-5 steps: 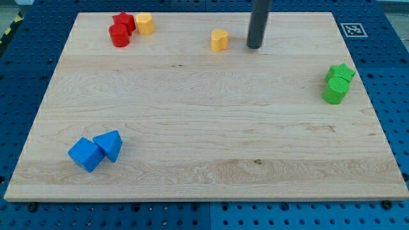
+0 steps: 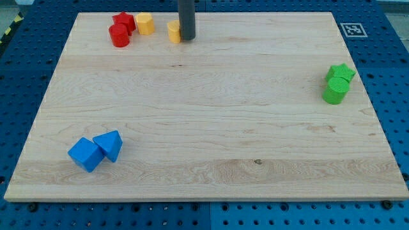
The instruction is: Push the yellow heart close to the yellow hexagon
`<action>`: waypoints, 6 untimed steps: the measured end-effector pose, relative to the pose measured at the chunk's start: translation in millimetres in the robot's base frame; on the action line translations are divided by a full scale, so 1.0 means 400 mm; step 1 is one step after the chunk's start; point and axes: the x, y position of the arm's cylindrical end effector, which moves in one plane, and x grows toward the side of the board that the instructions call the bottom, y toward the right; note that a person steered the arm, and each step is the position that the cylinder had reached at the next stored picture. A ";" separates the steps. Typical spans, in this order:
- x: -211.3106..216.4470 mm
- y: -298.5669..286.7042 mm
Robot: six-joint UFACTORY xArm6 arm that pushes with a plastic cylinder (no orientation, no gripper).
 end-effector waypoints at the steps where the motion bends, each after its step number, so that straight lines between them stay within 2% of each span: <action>1: -0.016 -0.049; 3: -0.098 -0.051; 6: -0.031 -0.173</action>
